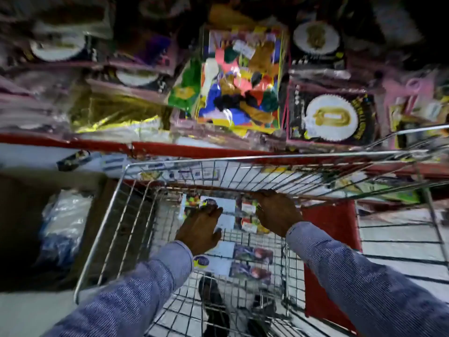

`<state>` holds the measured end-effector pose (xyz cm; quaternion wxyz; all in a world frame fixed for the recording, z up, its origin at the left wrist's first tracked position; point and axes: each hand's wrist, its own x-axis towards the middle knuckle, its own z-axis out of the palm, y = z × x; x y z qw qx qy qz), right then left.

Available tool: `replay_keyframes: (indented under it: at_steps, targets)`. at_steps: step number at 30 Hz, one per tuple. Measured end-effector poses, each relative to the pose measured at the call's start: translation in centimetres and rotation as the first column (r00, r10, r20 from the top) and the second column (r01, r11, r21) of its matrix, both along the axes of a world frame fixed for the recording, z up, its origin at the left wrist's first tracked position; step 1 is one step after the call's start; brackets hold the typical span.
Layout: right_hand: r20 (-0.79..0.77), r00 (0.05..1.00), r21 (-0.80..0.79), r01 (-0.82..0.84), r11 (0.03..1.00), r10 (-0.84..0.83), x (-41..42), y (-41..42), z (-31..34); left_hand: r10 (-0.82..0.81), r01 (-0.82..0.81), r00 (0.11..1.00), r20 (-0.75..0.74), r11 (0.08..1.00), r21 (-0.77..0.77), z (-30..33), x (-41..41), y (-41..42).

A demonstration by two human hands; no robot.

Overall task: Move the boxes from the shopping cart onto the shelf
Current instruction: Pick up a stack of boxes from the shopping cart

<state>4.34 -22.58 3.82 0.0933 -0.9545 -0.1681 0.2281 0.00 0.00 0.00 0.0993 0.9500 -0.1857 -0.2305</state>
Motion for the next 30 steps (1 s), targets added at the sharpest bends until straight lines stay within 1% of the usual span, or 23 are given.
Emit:
replay_keyframes:
  at_steps: [1,4,8,11,13,15,16,18,21,23,27,30]
  targets:
    - [-0.008,1.000,-0.003,-0.006,1.000,0.006,0.2,0.4,-1.9,-0.018,0.018,1.000,-0.018,1.000,0.015,-1.8,0.3,0.0]
    - [-0.014,1.000,0.021,0.018,1.000,-0.018,0.7,1.6,-6.1,-0.046,0.047,0.999,-0.011,0.999,0.014,-5.1,1.2,0.1]
    - [-0.025,0.999,0.002,-0.030,1.000,0.030,1.4,2.8,-10.6,-0.153,0.157,0.986,-0.059,0.985,0.066,-9.0,1.9,0.5]
    - [-0.056,0.998,0.007,0.006,1.000,-0.005,2.2,3.6,-13.4,-0.178,0.180,0.983,-0.032,0.981,0.070,-10.4,2.2,0.4]
    - [-0.054,0.998,-0.036,-0.024,0.999,0.022,2.6,4.2,-14.2,-0.190,0.187,0.982,0.013,0.975,0.118,-10.5,2.2,0.1]
    - [-0.062,0.996,-0.084,-0.072,0.994,0.067,2.9,4.7,-14.3,-0.217,0.201,0.974,0.067,0.962,0.186,-10.5,2.3,0.0]
    - [-0.071,0.995,-0.098,-0.073,0.993,0.066,3.1,5.0,-14.2,-0.207,0.189,0.975,0.081,0.964,0.188,-10.6,2.4,0.0]
    - [-0.057,0.996,-0.093,-0.072,0.993,0.067,3.4,5.3,-14.4,-0.196,0.181,0.978,0.070,0.968,0.175,-10.6,2.6,-0.2]
    - [-0.037,0.999,-0.059,-0.041,0.997,0.039,3.6,5.6,-14.6,-0.201,0.191,0.979,0.027,0.959,0.208,-10.2,2.7,-0.2]
    - [-0.028,0.999,-0.066,-0.048,0.997,0.046,3.6,5.4,-14.2,-0.205,0.195,0.978,0.028,0.959,0.207,-9.7,2.8,0.1]
    - [0.069,0.992,-0.038,-0.102,0.994,0.105,3.3,4.6,-11.4,-0.179,0.172,0.984,0.024,0.970,0.174,-6.9,2.5,0.7]
    - [0.078,0.990,-0.022,-0.113,0.993,0.114,2.9,4.0,-7.6,-0.177,0.171,0.984,0.028,0.974,0.151,-4.0,1.7,1.1]
